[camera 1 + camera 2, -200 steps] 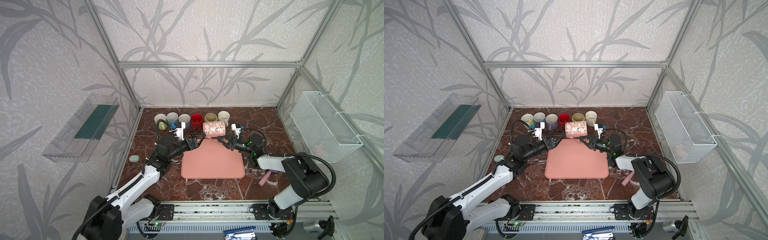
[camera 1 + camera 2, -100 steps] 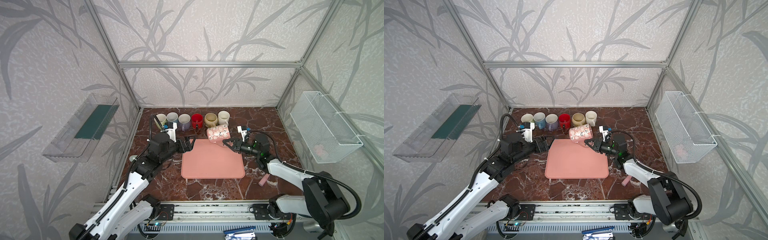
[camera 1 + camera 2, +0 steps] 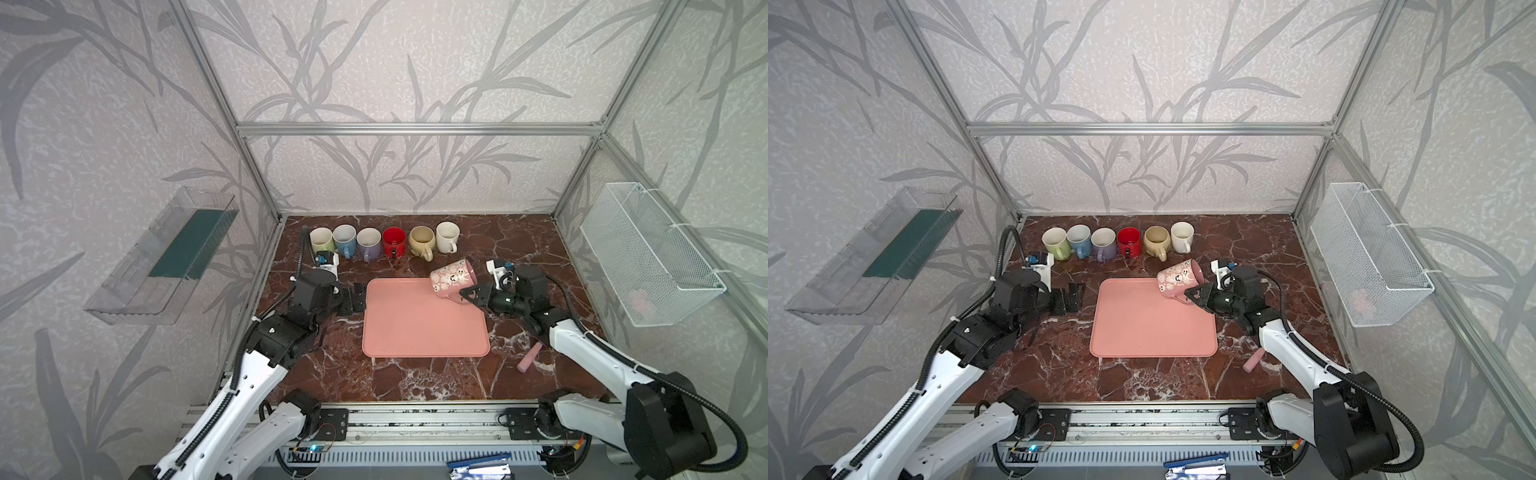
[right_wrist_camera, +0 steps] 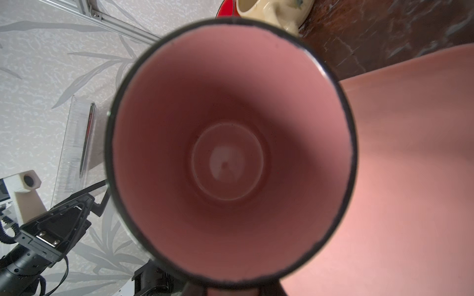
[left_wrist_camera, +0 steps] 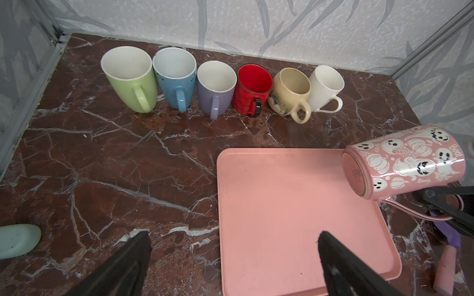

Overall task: Turn the mug right side up
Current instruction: Place the mug at the top-right of the table.

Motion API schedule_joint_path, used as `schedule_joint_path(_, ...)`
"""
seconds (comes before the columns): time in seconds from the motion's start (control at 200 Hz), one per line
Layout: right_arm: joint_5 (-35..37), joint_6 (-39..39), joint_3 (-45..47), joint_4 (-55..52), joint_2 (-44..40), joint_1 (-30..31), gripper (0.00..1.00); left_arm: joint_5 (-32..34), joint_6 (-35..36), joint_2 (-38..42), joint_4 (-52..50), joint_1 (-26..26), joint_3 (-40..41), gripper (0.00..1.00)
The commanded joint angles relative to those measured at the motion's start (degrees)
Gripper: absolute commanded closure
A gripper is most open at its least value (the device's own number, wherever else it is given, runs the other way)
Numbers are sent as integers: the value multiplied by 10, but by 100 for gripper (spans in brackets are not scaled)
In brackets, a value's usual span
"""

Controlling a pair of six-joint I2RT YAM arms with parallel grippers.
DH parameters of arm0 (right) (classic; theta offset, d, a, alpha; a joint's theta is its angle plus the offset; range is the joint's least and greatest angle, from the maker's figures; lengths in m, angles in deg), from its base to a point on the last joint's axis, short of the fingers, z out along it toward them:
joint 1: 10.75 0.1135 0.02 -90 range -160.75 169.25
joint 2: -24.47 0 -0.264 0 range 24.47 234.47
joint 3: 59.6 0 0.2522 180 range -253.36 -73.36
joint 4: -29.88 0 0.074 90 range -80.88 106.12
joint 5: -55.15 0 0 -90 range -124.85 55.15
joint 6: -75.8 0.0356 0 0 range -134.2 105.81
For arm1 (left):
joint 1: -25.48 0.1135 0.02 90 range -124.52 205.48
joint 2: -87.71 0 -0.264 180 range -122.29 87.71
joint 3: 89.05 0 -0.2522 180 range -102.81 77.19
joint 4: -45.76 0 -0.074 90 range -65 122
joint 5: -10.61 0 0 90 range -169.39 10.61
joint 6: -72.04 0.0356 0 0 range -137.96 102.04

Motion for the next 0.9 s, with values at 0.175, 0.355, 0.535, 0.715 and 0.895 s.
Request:
schedule_joint_path(0.175,46,-59,-63,-48,-18,-8,100,47,29,26,-13,-3,26,1)
schedule_joint_path(0.355,108,-100,-103,-110,-7,-9,100,63,39,32,-17,-8,28,1)
schedule_joint_path(0.535,153,-140,-153,-167,28,-10,100,72,43,38,-20,-8,32,1)
schedule_joint_path(0.715,191,-165,-202,-201,68,-10,100,75,45,47,-20,-9,35,1)
schedule_joint_path(0.895,258,-206,-279,-270,115,-11,100,76,47,53,-22,-11,36,1)
